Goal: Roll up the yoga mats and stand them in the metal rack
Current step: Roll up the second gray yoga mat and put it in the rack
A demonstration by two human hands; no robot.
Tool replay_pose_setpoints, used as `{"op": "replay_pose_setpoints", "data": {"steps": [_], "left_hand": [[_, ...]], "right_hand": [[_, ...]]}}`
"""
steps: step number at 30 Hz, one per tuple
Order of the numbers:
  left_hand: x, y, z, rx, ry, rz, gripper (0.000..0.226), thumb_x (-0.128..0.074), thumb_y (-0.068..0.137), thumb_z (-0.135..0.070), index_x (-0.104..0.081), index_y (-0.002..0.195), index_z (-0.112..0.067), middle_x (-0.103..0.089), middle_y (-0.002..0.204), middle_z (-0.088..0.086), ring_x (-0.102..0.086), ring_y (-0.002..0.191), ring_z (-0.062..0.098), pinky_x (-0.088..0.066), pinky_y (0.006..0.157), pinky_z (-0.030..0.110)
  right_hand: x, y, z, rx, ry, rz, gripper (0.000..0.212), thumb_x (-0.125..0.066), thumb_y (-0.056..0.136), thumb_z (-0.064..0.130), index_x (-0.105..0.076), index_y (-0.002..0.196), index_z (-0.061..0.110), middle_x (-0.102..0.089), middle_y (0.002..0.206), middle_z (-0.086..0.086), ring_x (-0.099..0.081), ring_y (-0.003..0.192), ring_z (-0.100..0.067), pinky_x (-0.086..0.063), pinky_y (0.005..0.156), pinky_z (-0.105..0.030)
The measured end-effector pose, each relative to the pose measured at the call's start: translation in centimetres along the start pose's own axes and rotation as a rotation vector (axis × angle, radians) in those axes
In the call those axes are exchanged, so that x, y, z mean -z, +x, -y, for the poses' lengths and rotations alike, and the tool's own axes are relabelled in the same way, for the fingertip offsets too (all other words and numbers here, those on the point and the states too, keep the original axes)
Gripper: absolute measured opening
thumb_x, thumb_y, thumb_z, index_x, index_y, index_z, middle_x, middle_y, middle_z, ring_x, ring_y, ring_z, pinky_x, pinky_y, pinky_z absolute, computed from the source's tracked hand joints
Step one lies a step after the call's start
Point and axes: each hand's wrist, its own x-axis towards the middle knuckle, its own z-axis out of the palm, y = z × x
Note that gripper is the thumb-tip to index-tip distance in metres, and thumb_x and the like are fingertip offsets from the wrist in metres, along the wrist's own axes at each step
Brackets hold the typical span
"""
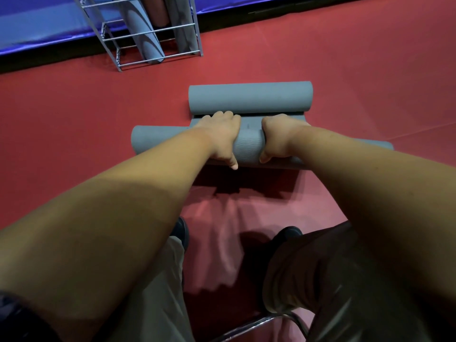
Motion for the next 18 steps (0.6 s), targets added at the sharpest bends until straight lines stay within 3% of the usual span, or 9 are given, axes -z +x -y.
{"op": "replay_pose_setpoints", "data": {"steps": [3, 6, 10, 12, 15, 18], "left_hand": [[-0.1, 0.0, -0.6, 0.025, -0.035, -0.038, 0.096, -0.103, 0.058, -0.046, -0.042, 0.125, -0.015, -0.054, 0.135, 0.010, -0.056, 0.128, 0.034, -0.050, 0.097, 0.049], [0.4, 0.2, -0.4, 0.046, -0.133, -0.044, 0.078, -0.102, 0.063, -0.037, -0.041, 0.108, -0.019, -0.062, 0.124, 0.009, -0.064, 0.115, 0.035, -0.051, 0.085, 0.041], [0.6, 0.6, 0.1, 0.054, -0.195, 0.008, 0.067, -0.099, 0.067, -0.040, -0.048, 0.106, -0.022, -0.067, 0.118, 0.008, -0.066, 0.107, 0.034, -0.050, 0.079, 0.037], [0.7, 0.8, 0.1, 0.049, -0.194, 0.028, 0.063, -0.098, 0.068, -0.043, -0.052, 0.107, -0.025, -0.068, 0.119, 0.006, -0.066, 0.106, 0.033, -0.054, 0.081, 0.038], [0.5, 1.0, 0.0, 0.042, -0.147, 0.036, 0.069, -0.094, 0.071, -0.048, -0.056, 0.124, -0.023, -0.067, 0.128, 0.005, -0.065, 0.117, 0.034, -0.054, 0.088, 0.041], [0.3, 0.9, 0.1, 0.039, -0.086, 0.024, 0.082, -0.092, 0.070, -0.055, -0.053, 0.134, -0.021, -0.060, 0.138, 0.006, -0.056, 0.129, 0.034, -0.049, 0.101, 0.047]], "right_hand": [[0.0, 0.3, -0.1, 0.002, -0.011, 0.013, 0.063, -0.097, 0.059, 0.054, -0.055, 0.095, 0.024, -0.057, 0.088, 0.003, -0.065, 0.092, -0.032, -0.061, 0.084, -0.044], [-0.1, 0.4, -0.3, 0.011, -0.012, 0.027, 0.063, -0.094, 0.063, 0.054, -0.058, 0.105, 0.024, -0.067, 0.109, -0.004, -0.063, 0.098, -0.031, -0.059, 0.088, -0.043], [-0.7, 0.4, -0.7, 0.003, -0.091, 0.028, 0.087, -0.094, 0.066, 0.055, -0.055, 0.137, 0.024, -0.049, 0.138, -0.013, -0.050, 0.130, -0.040, -0.050, 0.101, -0.050], [-0.8, 0.4, -0.7, 0.005, -0.120, 0.036, 0.089, -0.098, 0.064, 0.049, -0.055, 0.136, 0.019, -0.051, 0.137, -0.014, -0.051, 0.129, -0.040, -0.051, 0.101, -0.049], [-0.5, 0.6, -0.6, 0.020, -0.069, 0.031, 0.066, -0.100, 0.061, 0.041, -0.063, 0.112, 0.018, -0.070, 0.118, -0.011, -0.066, 0.104, -0.035, -0.057, 0.087, -0.040], [-0.2, 0.8, -0.6, 0.011, -0.048, 0.029, 0.055, -0.099, 0.064, 0.040, -0.070, 0.103, 0.016, -0.073, 0.103, -0.009, -0.069, 0.093, -0.033, -0.055, 0.075, -0.036]]}}
